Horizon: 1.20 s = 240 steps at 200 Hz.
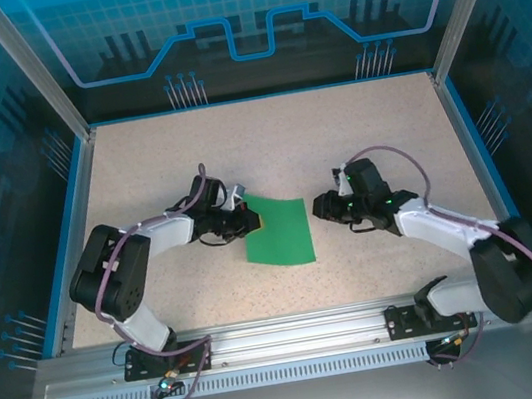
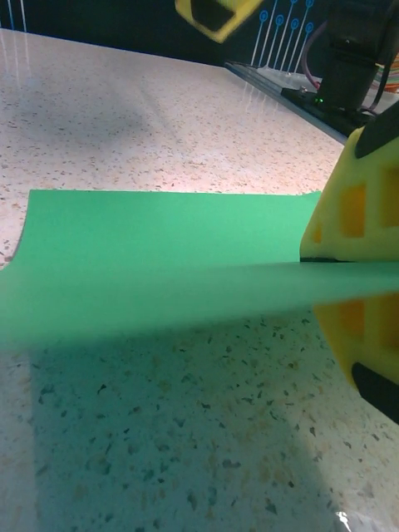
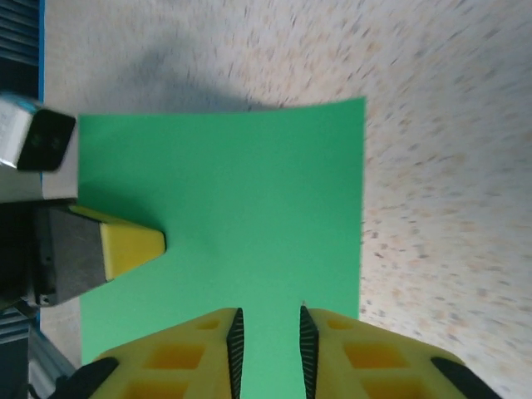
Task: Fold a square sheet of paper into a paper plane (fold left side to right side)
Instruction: First fold in half a square sheet of paper at the center of the table.
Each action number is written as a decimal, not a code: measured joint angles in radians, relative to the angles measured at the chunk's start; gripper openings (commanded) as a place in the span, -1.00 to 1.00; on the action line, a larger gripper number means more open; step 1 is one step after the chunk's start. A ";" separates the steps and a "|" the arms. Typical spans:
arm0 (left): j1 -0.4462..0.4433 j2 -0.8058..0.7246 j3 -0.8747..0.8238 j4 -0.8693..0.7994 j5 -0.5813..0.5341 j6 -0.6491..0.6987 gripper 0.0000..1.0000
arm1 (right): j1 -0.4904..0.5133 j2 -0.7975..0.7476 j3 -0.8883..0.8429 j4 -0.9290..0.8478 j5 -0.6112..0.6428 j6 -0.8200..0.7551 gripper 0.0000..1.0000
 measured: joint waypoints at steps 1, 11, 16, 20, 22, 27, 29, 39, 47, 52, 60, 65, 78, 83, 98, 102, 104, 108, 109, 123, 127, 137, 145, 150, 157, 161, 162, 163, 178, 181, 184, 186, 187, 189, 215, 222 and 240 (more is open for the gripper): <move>0.000 0.000 0.001 0.000 0.000 0.000 -1.00 | 0.002 0.005 0.000 0.003 -0.002 -0.001 -0.56; 0.000 0.000 0.009 -0.004 0.000 0.010 -1.00 | 0.016 0.068 0.010 0.036 -0.020 0.014 -0.59; 0.000 0.000 0.013 -0.006 0.001 0.010 -1.00 | 0.023 0.100 0.017 0.048 -0.028 0.018 -0.60; 0.000 0.000 0.015 -0.006 0.000 0.011 -1.00 | 0.026 0.119 0.024 0.054 -0.031 0.023 -0.61; 0.000 0.000 0.015 -0.006 0.001 0.010 -0.99 | 0.029 0.134 0.029 0.058 -0.035 0.023 -0.61; 0.000 0.000 0.017 -0.008 0.000 0.010 -0.97 | 0.033 0.161 0.039 0.064 -0.040 0.029 -0.62; 0.000 0.000 0.017 -0.008 0.001 0.010 -0.96 | 0.035 0.174 0.045 0.065 -0.045 0.030 -0.62; 0.000 0.000 0.018 -0.011 0.001 0.010 -0.90 | 0.045 0.222 0.071 0.068 -0.049 0.037 -0.62; 0.000 0.000 0.018 -0.014 0.001 0.010 -0.79 | 0.053 0.257 0.092 0.067 -0.048 0.041 -0.62; 0.000 0.000 0.018 -0.014 0.001 0.008 -0.70 | 0.058 0.276 0.105 0.063 -0.047 0.041 -0.62; 0.000 0.000 0.018 -0.015 0.002 0.004 -0.53 | 0.064 0.296 0.119 0.057 -0.044 0.041 -0.62; 0.000 -0.002 0.018 -0.015 0.002 -0.001 -0.44 | 0.067 0.307 0.128 0.047 -0.042 0.040 -0.62; 0.000 -0.011 0.018 -0.015 0.009 -0.020 -0.25 | 0.071 0.327 0.143 0.023 -0.035 0.040 -0.61; 0.000 -0.018 0.018 -0.014 0.013 -0.022 -0.18 | 0.071 0.333 0.149 0.013 -0.031 0.038 -0.61; 0.000 -0.049 0.019 -0.009 0.033 -0.050 0.00 | 0.071 0.354 0.164 -0.022 -0.017 0.028 -0.61; 0.000 -0.058 0.019 -0.006 0.039 -0.053 0.03 | 0.071 0.358 0.167 -0.029 -0.015 0.026 -0.61; 0.000 -0.063 0.019 -0.005 0.043 -0.059 0.04 | 0.071 0.361 0.169 -0.034 -0.014 0.024 -0.61; 0.000 -0.071 0.019 -0.003 0.048 -0.068 0.08 | 0.071 0.365 0.171 -0.042 -0.012 0.022 -0.61; 0.000 -0.072 0.020 -0.002 0.051 -0.068 0.09 | 0.071 0.367 0.171 -0.046 -0.011 0.020 -0.61; 0.000 -0.093 0.024 0.017 0.079 -0.097 0.19 | 0.071 0.377 0.174 -0.069 -0.006 0.014 -0.61; 0.000 -0.095 0.026 0.024 0.087 -0.109 0.21 | 0.071 0.379 0.174 -0.071 -0.006 0.011 -0.61; -0.001 -0.098 0.028 0.044 0.103 -0.127 0.26 | 0.071 0.380 0.180 -0.077 -0.005 0.006 -0.61; -0.001 -0.098 0.029 0.056 0.114 -0.144 0.30 | 0.071 0.382 0.184 -0.083 -0.003 0.002 -0.61; -0.002 -0.098 0.029 0.060 0.117 -0.152 0.32 | 0.071 0.384 0.186 -0.085 -0.003 0.001 -0.61; -0.004 -0.098 0.029 0.064 0.123 -0.163 0.33 | 0.071 0.387 0.189 -0.090 -0.003 -0.002 -0.61; -0.005 -0.098 0.029 0.066 0.125 -0.172 0.33 | 0.071 0.387 0.191 -0.090 -0.003 -0.002 -0.61; -0.006 -0.098 0.030 0.066 0.126 -0.173 0.33 | 0.071 0.388 0.191 -0.090 -0.003 -0.002 -0.61; -0.006 -0.098 0.030 0.066 0.127 -0.173 0.33 | 0.071 0.388 0.191 -0.090 -0.003 -0.002 -0.61; -0.012 -0.097 0.031 0.074 0.134 -0.187 0.31 | 0.071 0.393 0.198 -0.097 -0.004 -0.006 -0.61; -0.013 -0.097 0.032 0.075 0.136 -0.191 0.30 | 0.071 0.394 0.200 -0.098 -0.004 -0.008 -0.61; -0.014 -0.097 0.032 0.077 0.137 -0.197 0.29 | 0.071 0.395 0.201 -0.098 -0.004 -0.009 -0.61; -0.015 -0.097 0.032 0.077 0.137 -0.197 0.28 | 0.071 0.395 0.202 -0.098 -0.004 -0.009 -0.61; -0.015 -0.097 0.033 0.079 0.137 -0.198 0.27 | 0.071 0.396 0.202 -0.098 -0.004 -0.010 -0.61; -0.016 -0.096 0.034 0.081 0.137 -0.200 0.27 | 0.071 0.396 0.202 -0.098 -0.004 -0.010 -0.61; -0.033 -0.071 0.051 0.111 0.148 -0.221 0.19 | 0.071 0.396 0.194 -0.070 -0.014 -0.012 -0.59; -0.040 -0.060 0.058 0.119 0.152 -0.227 0.18 | 0.070 0.395 0.185 -0.048 -0.021 -0.011 -0.59; -0.058 -0.023 0.071 0.143 0.155 -0.238 0.12 | 0.062 0.388 0.156 0.003 -0.040 -0.001 -0.56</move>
